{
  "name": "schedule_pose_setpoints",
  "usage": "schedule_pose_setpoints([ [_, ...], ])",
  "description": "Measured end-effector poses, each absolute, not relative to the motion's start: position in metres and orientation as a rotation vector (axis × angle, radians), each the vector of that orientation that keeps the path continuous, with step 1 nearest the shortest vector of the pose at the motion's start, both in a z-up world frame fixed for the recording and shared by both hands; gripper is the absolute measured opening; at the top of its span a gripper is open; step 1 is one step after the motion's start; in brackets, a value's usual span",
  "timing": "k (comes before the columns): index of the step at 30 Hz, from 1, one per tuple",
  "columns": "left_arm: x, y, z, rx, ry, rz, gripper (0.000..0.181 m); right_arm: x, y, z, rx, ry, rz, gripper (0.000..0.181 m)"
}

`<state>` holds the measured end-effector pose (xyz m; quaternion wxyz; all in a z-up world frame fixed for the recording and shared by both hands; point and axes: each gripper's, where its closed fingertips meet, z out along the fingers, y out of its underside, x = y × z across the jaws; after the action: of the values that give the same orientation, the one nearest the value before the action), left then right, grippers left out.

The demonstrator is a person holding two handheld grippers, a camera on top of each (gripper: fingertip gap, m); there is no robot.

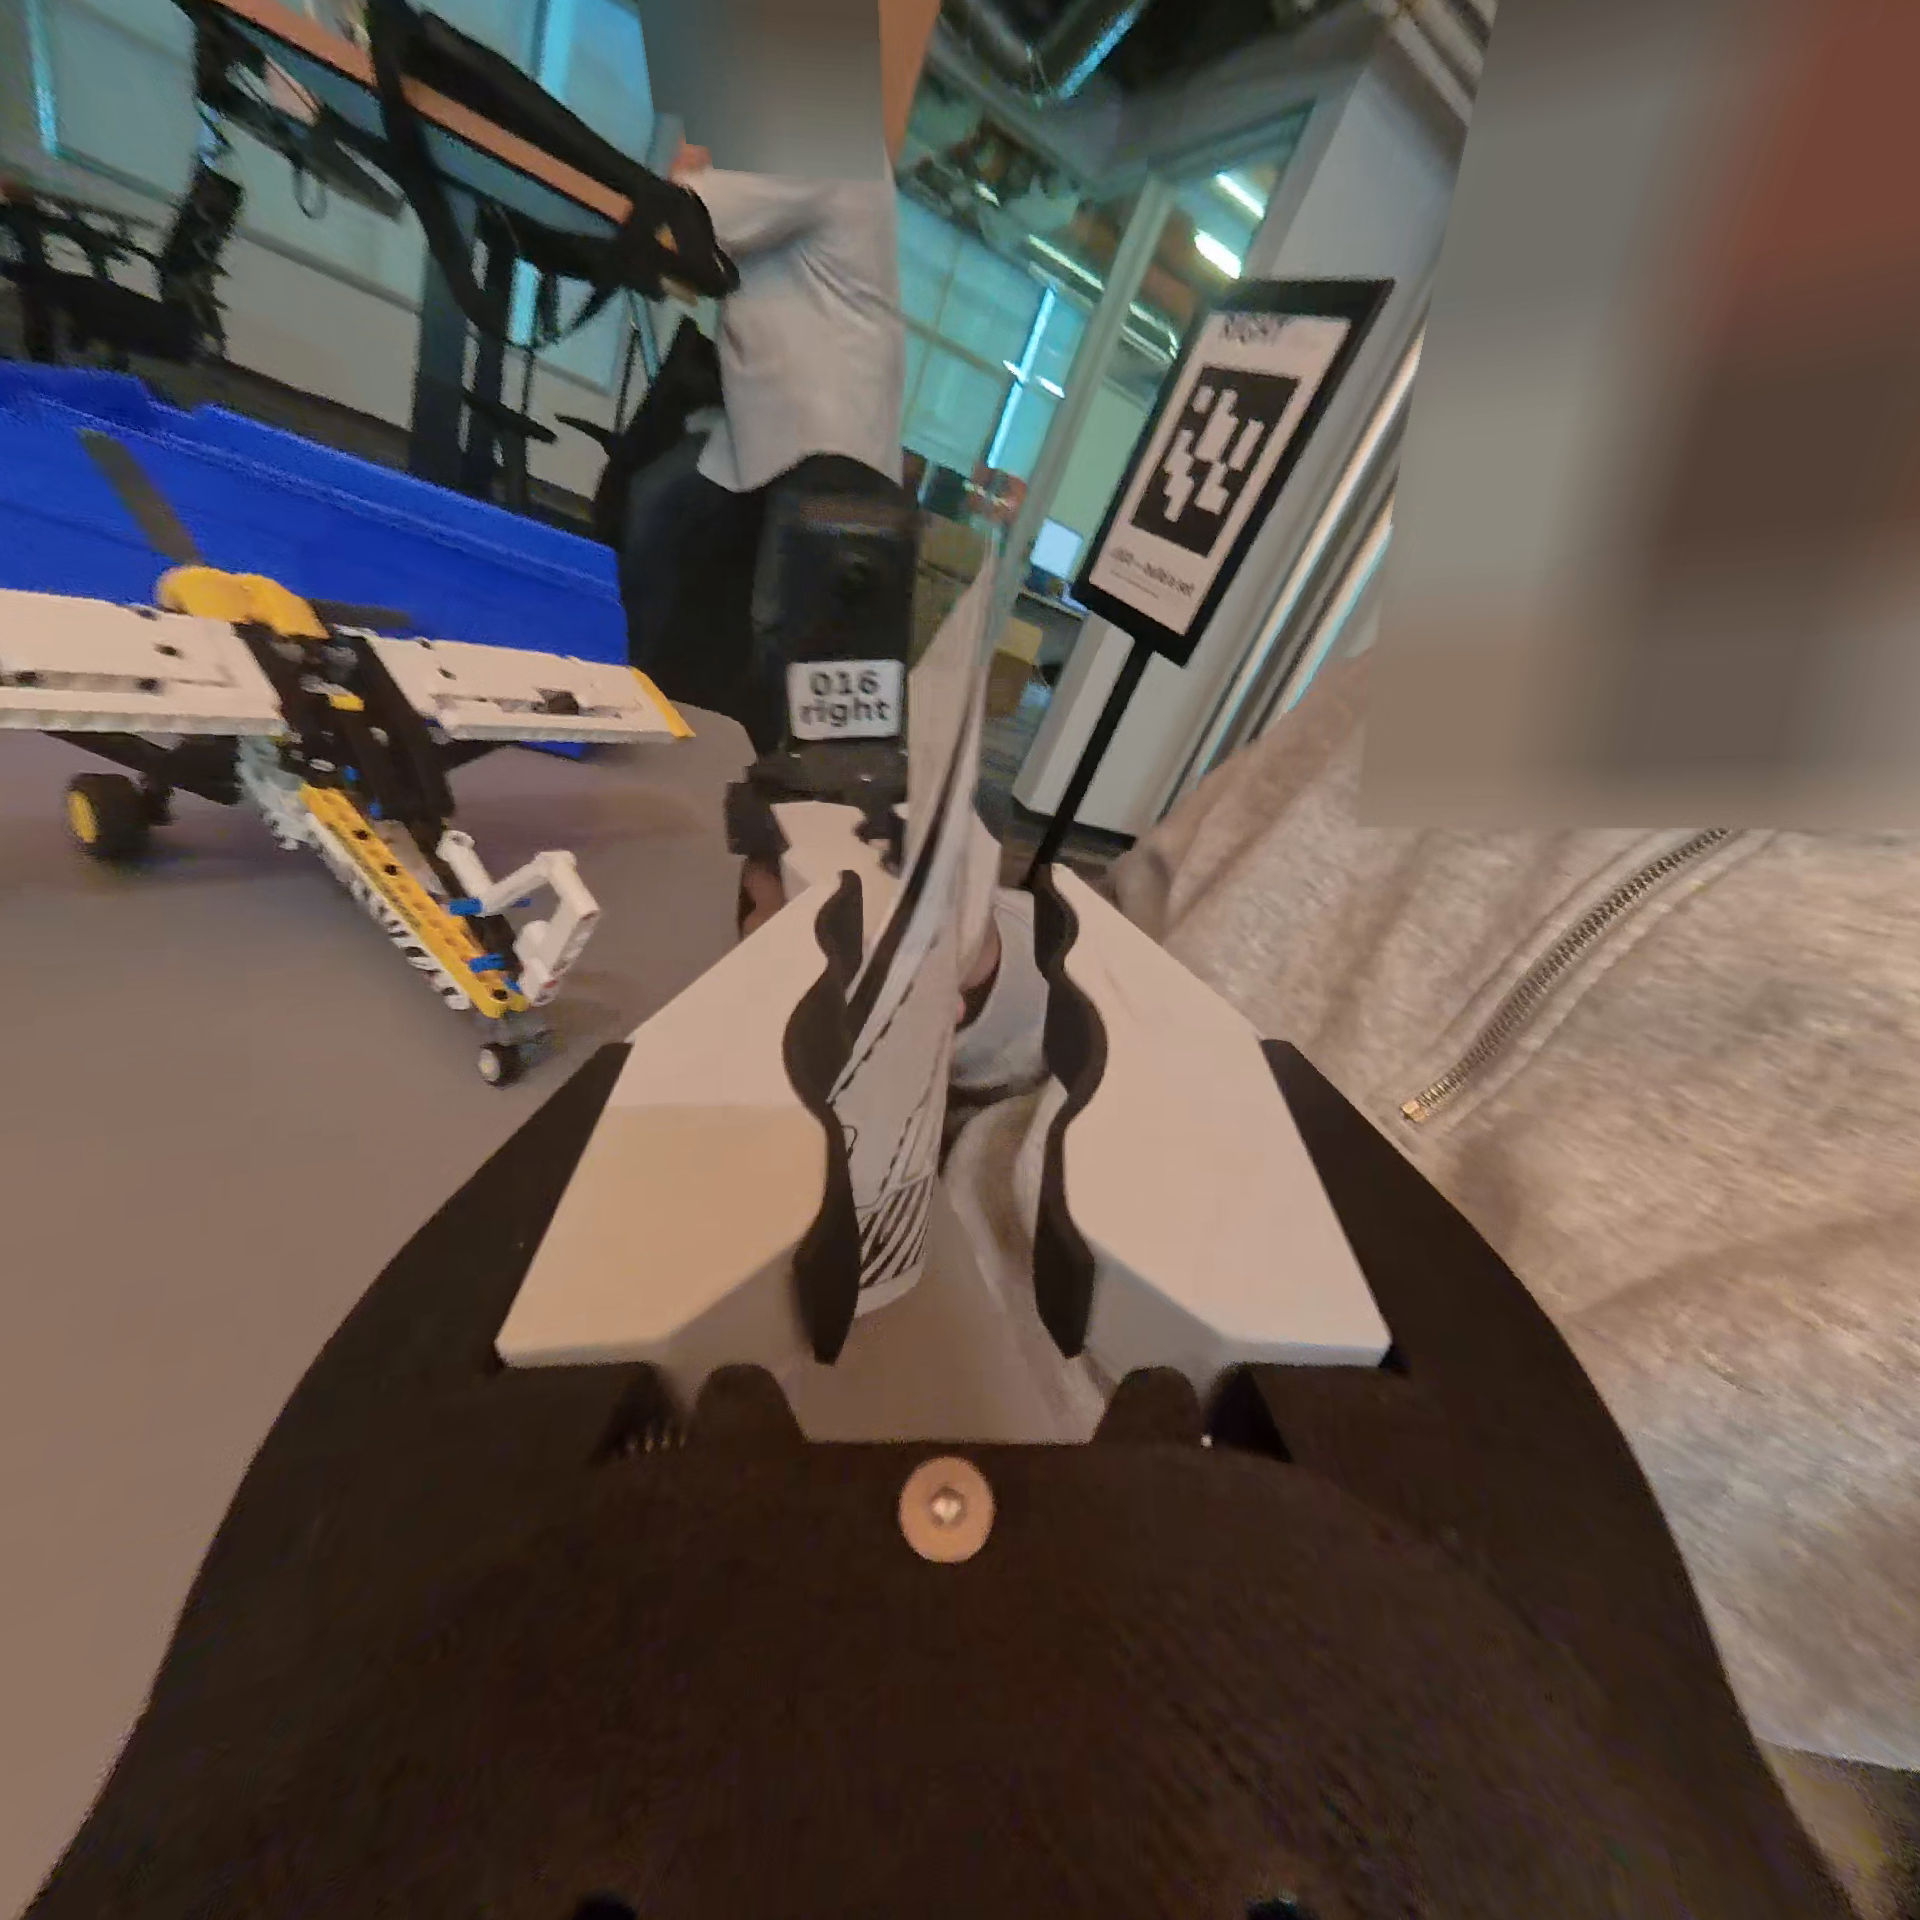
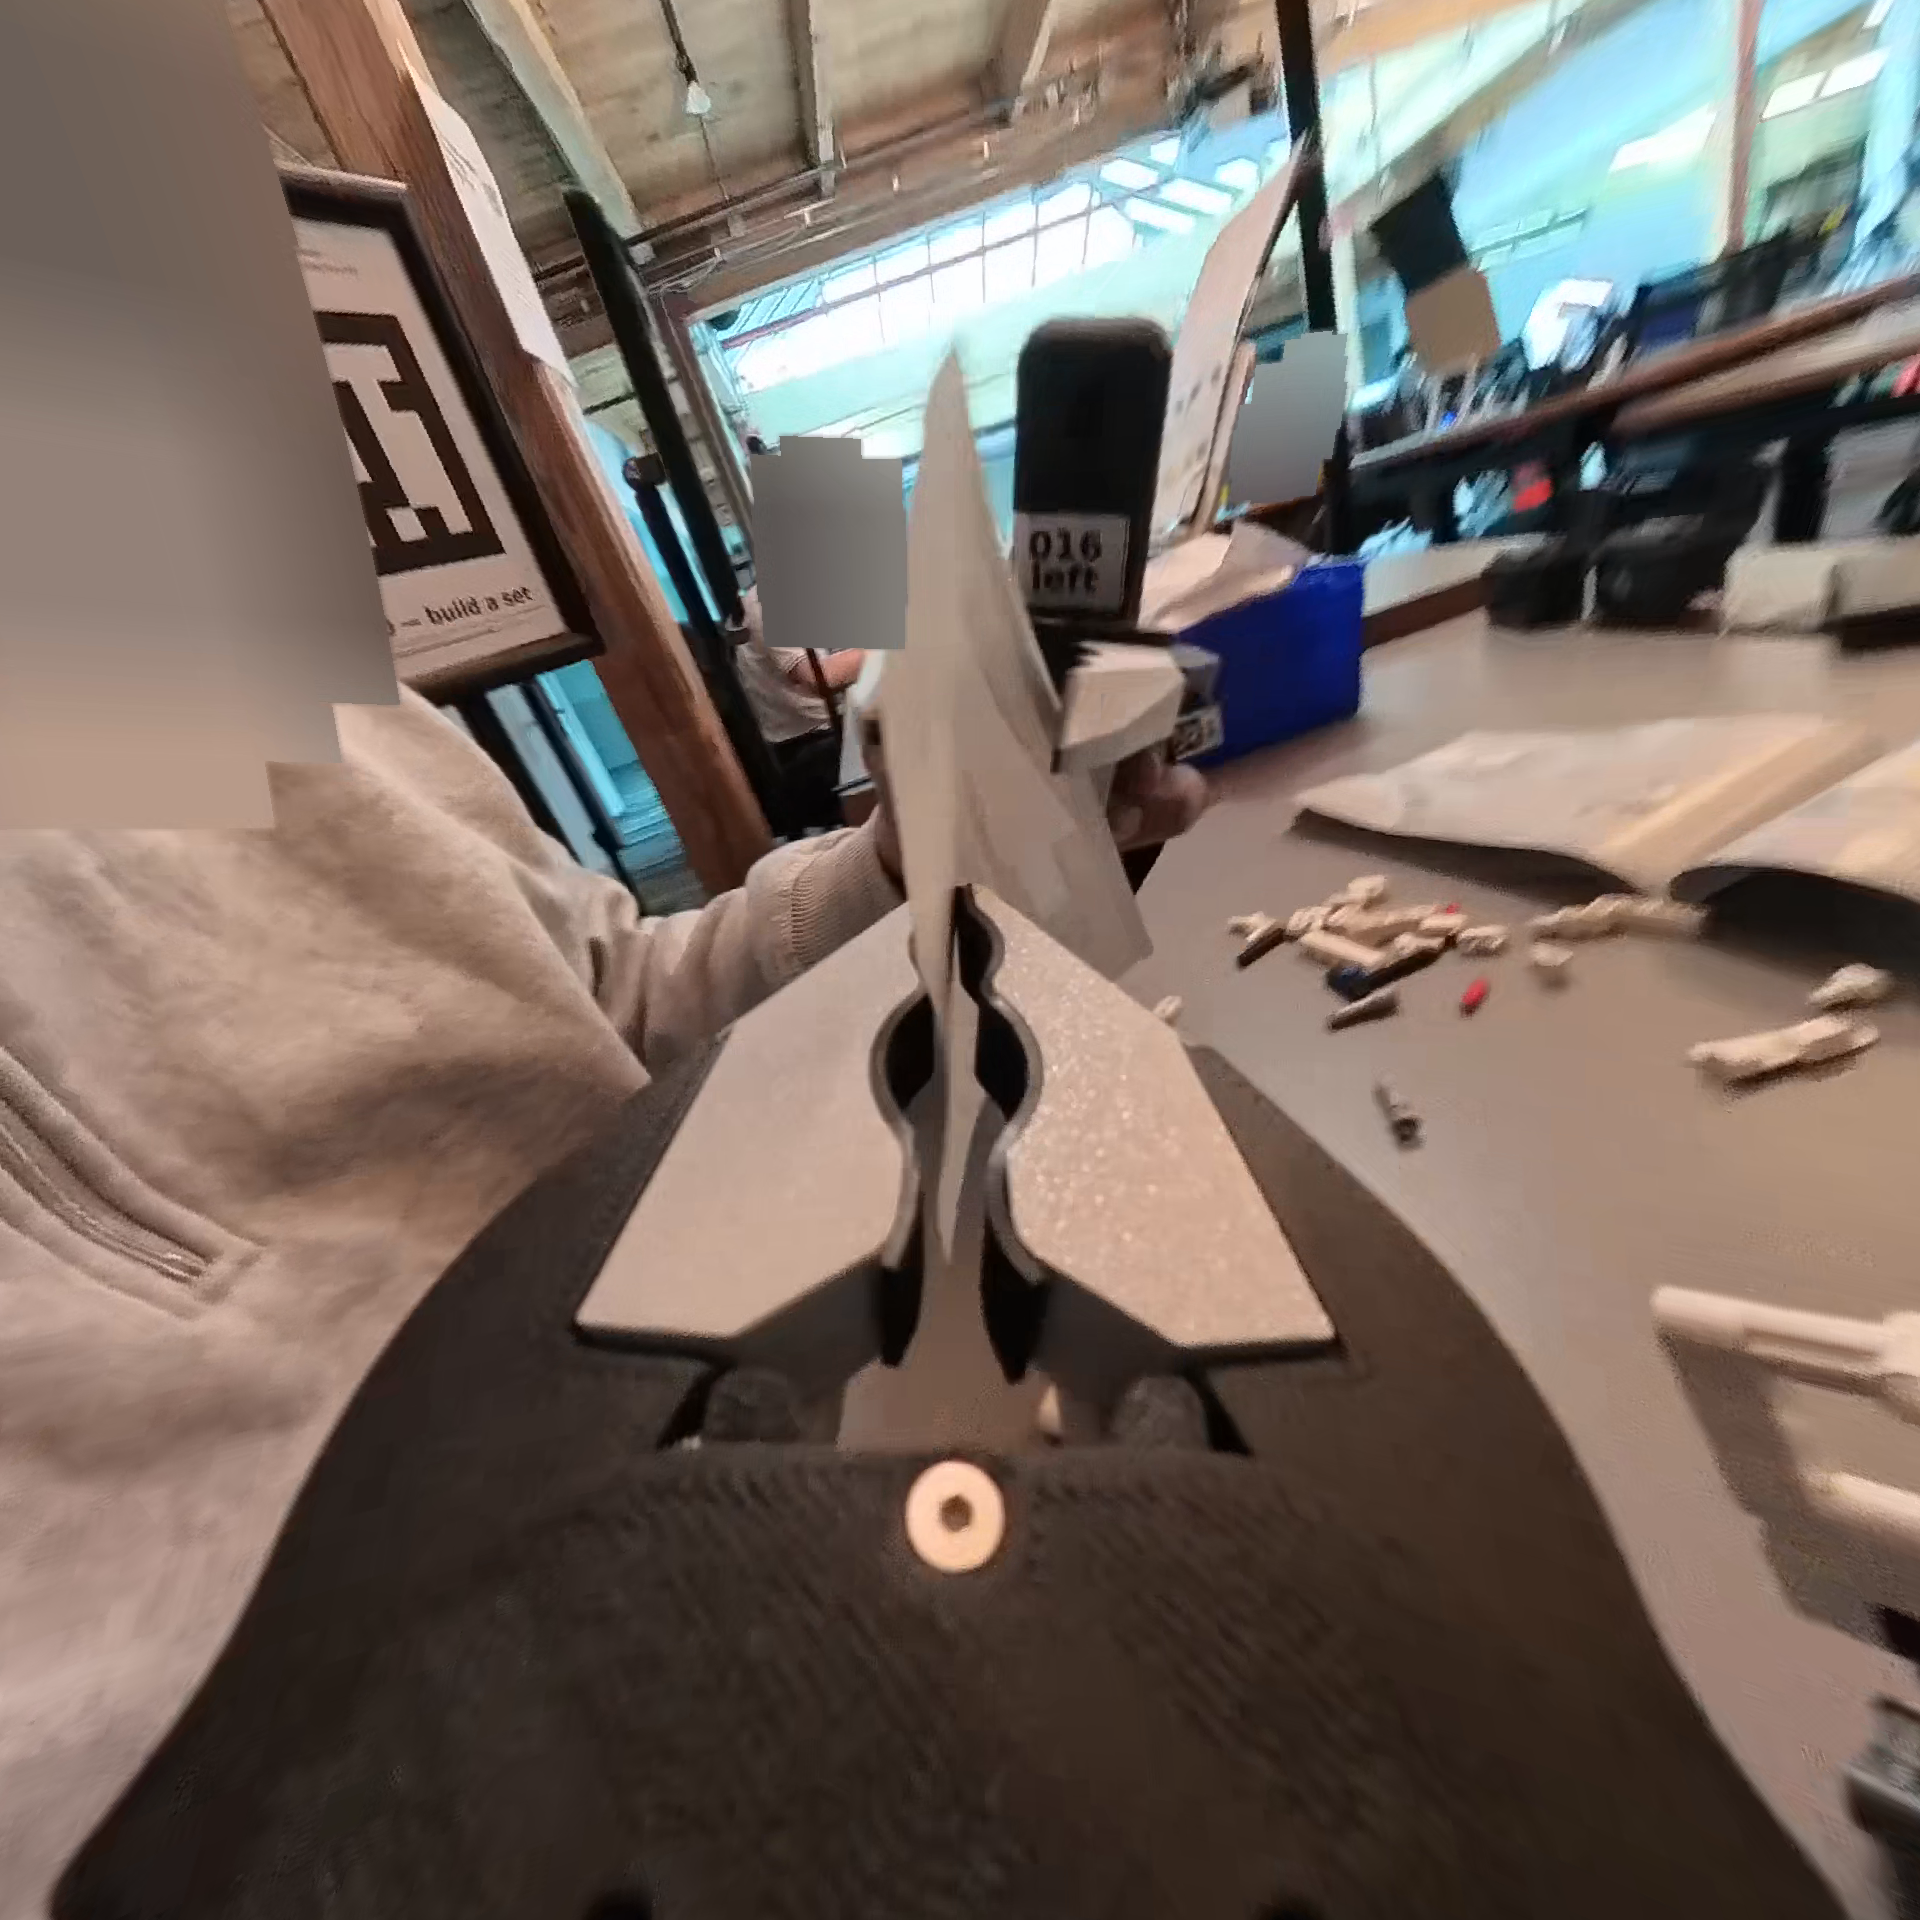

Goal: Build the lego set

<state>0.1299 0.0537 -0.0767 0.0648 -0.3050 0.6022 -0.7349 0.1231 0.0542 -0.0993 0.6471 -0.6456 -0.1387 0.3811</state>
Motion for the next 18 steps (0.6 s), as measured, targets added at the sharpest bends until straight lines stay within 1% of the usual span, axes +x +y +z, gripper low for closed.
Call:
schedule_pose_setpoints([
  [2,0.126,0.048,-0.075,-0.901,1.848,-2.226,0.029,0.120,0.055,-0.101,-1.499,-0.279,0.973,0.000],
  [4,0.126,0.048,-0.072,-0.927,1.835,-2.218,0.009,0.119,0.053,-0.101,-1.522,-0.252,1.055,0.000],
  [5,0.127,0.049,-0.071,-0.946,1.828,-2.209,0.000,0.119,0.052,-0.100,-1.527,-0.248,1.068,0.004],
  [7,0.130,0.051,-0.070,-1.007,1.805,-2.187,0.000,0.125,0.051,-0.094,-1.523,-0.246,1.000,0.022],
  [9,0.132,0.053,-0.063,-1.046,1.743,-2.206,0.000,0.142,0.050,-0.080,-1.474,-0.225,0.810,0.040],
  [11,0.133,0.054,-0.056,-1.081,1.684,-2.244,0.000,0.160,0.040,-0.056,-1.371,-0.219,0.591,0.047],
  [13,0.132,0.052,-0.050,-1.083,1.664,-2.273,0.000,0.170,0.027,-0.034,-1.277,-0.234,0.406,0.046],
  [14,0.131,0.049,-0.048,-1.081,1.666,-2.272,0.000,0.172,0.023,-0.027,-1.259,-0.242,0.342,0.047],
  [16,0.131,0.044,-0.047,-1.084,1.680,-2.256,0.000,0.172,0.020,-0.020,-1.273,-0.263,0.283,0.056],
  [18,0.133,0.043,-0.046,-1.122,1.670,-2.245,0.000,0.167,0.013,-0.007,-1.237,-0.319,0.199,0.058],
])
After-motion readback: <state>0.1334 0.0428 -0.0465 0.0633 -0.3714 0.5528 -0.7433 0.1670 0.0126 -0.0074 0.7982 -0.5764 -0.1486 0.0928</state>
